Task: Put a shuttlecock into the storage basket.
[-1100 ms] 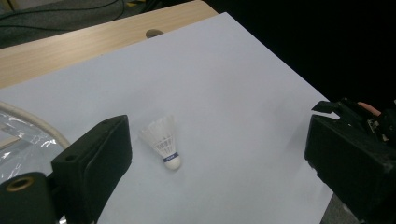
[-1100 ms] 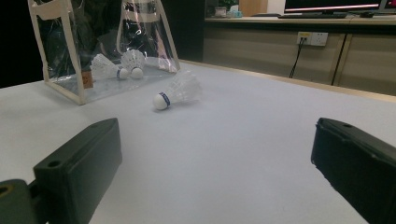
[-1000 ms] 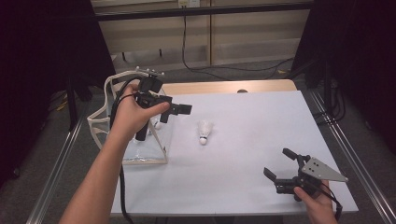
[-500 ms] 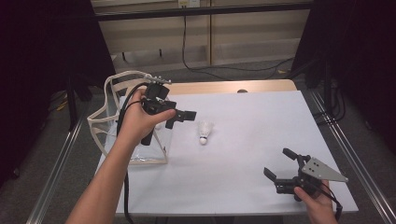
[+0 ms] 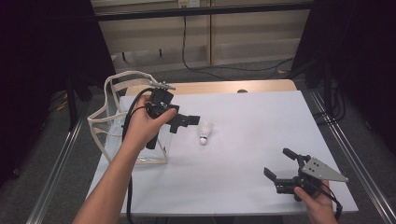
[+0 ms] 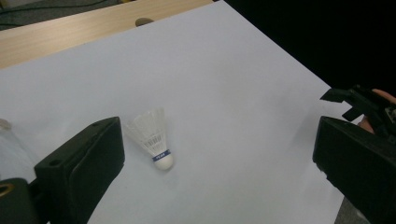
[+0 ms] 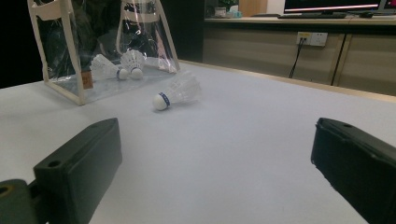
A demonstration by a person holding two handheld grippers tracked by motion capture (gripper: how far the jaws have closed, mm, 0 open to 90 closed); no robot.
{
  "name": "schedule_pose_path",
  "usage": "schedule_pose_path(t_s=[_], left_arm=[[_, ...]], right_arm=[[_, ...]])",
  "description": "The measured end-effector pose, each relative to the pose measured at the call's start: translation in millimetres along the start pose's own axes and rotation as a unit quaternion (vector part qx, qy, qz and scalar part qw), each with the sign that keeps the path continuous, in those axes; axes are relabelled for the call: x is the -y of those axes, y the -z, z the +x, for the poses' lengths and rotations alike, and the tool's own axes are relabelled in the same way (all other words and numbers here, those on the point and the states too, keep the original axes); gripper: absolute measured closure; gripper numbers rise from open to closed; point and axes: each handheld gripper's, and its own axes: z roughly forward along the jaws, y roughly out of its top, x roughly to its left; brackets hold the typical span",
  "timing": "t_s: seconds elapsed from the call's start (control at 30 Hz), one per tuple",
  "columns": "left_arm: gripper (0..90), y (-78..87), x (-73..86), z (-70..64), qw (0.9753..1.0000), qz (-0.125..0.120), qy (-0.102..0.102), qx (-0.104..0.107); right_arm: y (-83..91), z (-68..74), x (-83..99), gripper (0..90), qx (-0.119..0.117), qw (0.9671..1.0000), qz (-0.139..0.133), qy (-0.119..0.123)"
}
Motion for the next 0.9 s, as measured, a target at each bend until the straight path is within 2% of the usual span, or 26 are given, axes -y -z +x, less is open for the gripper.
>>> schedule_pose_path(t_s=[0.2, 0.37, 0.6, 0.83, 0.9], left_arm=[[2.0, -1.8, 0.5, -4.4, 1.0, 0.002, -0.002, 0.0], [2.4, -3.0, 1.0, -10.2, 0.9999, 0.001, -0.013, 0.006], [2.8, -12.3, 7.0, -17.5, 0.9997, 0.007, -0.02, 0.015], [2.9, -22.2, 14.0, -17.2, 0.9997, 0.01, -0.015, 0.015], [3.3, -24.4, 16.3, -16.3, 0.9997, 0.014, -0.019, 0.011]], right_arm=[[0.0, -0.1, -0.1, 1.5, 0.0, 1.0, -0.001, 0.001], [-0.1, 0.0, 0.0, 1.5, 0.0, 1.0, 0.0, 0.0], [-0.1, 0.0, -0.1, 1.5, -0.001, 1.0, -0.001, 0.001], [-0.1, 0.3, -0.1, 1.5, -0.001, 1.0, 0.0, 0.001], [-0.2, 0.4, -0.1, 1.5, -0.001, 1.0, 0.0, 0.0]])
